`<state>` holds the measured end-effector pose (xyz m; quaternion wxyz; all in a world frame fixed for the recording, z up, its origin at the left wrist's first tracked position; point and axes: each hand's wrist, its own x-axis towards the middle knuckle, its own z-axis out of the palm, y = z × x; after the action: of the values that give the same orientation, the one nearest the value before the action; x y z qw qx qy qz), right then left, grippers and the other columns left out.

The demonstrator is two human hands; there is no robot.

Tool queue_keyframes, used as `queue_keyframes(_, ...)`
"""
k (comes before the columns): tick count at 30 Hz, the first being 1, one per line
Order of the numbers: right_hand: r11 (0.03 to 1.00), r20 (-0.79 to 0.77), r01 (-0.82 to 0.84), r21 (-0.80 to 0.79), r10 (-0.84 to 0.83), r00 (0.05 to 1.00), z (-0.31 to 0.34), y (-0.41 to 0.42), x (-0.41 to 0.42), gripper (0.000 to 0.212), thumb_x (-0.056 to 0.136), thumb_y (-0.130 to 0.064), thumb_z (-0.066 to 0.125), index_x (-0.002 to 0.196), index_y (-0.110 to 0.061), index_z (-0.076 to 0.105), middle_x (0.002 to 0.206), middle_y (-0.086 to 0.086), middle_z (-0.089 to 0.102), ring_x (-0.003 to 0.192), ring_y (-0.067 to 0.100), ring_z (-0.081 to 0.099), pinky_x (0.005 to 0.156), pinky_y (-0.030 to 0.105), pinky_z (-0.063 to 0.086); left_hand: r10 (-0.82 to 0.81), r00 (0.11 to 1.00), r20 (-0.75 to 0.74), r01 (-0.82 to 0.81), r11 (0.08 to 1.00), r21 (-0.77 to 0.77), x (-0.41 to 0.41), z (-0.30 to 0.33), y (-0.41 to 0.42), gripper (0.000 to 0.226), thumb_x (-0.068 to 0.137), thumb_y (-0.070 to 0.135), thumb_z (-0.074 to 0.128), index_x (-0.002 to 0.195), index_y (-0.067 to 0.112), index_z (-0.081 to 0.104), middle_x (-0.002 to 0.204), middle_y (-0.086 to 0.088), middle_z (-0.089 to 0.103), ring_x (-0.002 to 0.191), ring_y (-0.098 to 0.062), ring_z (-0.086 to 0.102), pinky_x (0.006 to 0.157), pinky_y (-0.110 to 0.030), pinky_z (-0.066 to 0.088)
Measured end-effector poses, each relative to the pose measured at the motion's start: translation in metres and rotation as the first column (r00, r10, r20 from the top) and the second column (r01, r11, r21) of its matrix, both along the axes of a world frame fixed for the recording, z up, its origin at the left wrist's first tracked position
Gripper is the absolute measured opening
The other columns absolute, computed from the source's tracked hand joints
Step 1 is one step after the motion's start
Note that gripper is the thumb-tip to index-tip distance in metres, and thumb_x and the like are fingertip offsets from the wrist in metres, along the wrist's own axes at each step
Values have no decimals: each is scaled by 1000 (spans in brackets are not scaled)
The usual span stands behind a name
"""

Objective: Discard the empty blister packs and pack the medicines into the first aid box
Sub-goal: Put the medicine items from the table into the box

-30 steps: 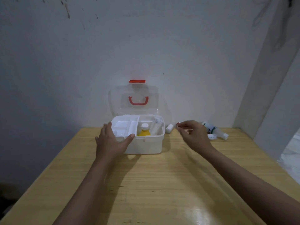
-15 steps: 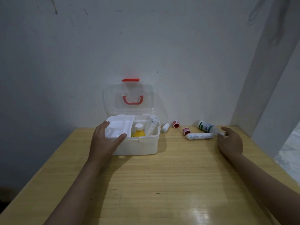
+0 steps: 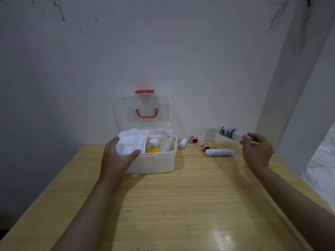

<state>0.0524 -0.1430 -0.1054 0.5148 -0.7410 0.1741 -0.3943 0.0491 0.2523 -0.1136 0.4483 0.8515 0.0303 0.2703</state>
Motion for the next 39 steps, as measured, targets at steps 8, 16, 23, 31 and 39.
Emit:
queue_keyframes(8,911,171,-380,-162,405,898,54,70,-20,15,85,-14,66,100,-12,67,88,4,68,71,10,72,63,24,59,7,999,-48,-5,999,54,-1,1,2,91,68,49,76,142,16,34,148,-5,37,132,-26,38,102,-45,42)
queue_keyframes(16,632,-39,-426,-647,531,846,71,131,-5,24,82,-18,70,103,-7,67,98,9,68,69,16,64,68,28,56,-4,992,-127,17,995,99,-3,4,3,103,68,60,70,148,18,20,158,-1,19,142,-24,23,110,-46,33)
queue_keyframes(23,476,-227,-531,-701,557,799,66,167,10,23,87,-15,63,106,-4,68,104,13,70,81,23,66,79,31,51,-12,987,-163,25,996,80,-4,4,4,107,68,61,69,149,17,16,159,-1,15,144,-23,19,111,-44,29)
queue_keyframes(31,477,-280,-592,-650,573,770,43,166,15,23,84,-19,67,103,-7,70,103,9,71,82,19,65,79,33,53,-1,985,-174,14,997,75,-5,6,2,106,70,60,68,149,13,16,158,-3,16,144,-22,19,111,-40,27)
queue_keyframes(39,702,-217,-510,-497,468,856,34,111,29,20,84,-27,67,94,-11,72,93,1,73,76,13,67,70,24,51,21,986,-165,-4,995,98,-6,7,1,104,69,58,70,148,13,19,157,-4,20,142,-23,24,108,-39,30)
